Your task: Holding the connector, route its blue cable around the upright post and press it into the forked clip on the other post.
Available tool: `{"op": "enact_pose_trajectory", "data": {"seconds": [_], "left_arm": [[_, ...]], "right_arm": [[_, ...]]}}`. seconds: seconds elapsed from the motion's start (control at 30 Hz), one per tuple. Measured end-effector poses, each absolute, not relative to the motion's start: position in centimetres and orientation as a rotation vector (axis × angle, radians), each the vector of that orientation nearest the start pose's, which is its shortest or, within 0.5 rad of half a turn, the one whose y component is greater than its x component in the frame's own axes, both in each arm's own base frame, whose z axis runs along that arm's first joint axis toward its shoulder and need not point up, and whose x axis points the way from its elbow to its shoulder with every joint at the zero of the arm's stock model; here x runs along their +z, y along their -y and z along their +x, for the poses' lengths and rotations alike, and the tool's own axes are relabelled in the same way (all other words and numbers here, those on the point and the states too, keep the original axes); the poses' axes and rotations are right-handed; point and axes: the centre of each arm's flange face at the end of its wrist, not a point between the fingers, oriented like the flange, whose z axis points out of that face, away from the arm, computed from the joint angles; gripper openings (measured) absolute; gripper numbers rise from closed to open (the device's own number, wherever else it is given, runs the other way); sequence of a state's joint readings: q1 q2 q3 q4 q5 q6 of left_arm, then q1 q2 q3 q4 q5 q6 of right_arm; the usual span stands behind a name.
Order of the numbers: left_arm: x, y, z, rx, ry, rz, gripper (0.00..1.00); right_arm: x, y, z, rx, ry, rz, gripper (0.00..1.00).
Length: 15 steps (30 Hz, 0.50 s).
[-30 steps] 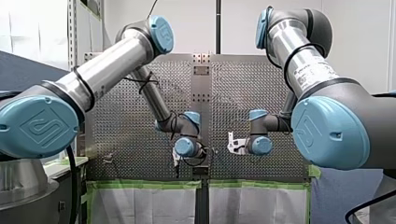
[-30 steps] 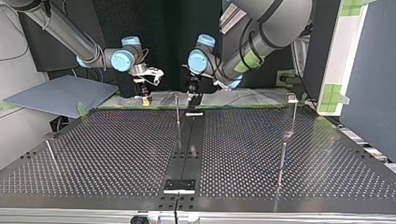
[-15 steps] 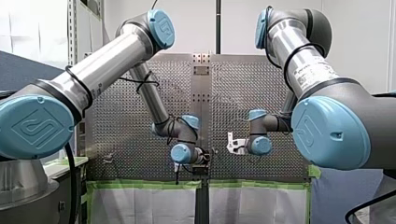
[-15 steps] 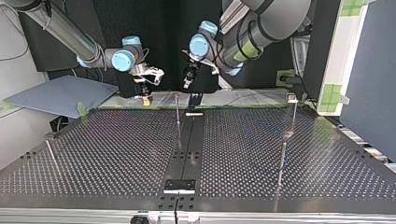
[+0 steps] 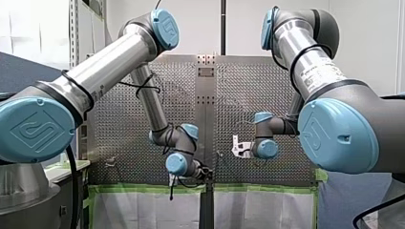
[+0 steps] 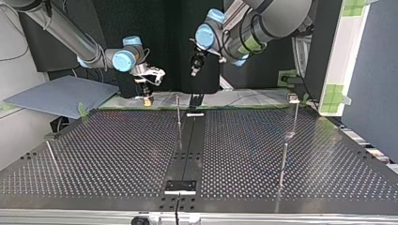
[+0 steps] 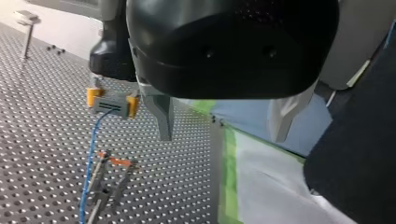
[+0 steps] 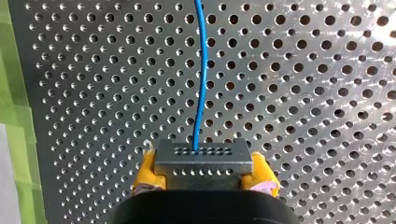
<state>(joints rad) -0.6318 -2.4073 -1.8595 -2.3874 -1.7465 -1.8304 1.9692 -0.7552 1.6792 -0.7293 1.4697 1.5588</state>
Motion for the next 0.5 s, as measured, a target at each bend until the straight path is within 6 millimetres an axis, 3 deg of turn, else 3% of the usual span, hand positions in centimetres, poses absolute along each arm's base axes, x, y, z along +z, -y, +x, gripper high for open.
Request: {"op": "enact_pose_trajectory", "data": {"seconds": [0.5], "left_arm": [[-3.76,40.36,36.40,-0.370,-1.962,0.198,1.00]], "right_arm": [[2.32,51.73,37.47,1.436,1.042,1.757,0.00]]}}
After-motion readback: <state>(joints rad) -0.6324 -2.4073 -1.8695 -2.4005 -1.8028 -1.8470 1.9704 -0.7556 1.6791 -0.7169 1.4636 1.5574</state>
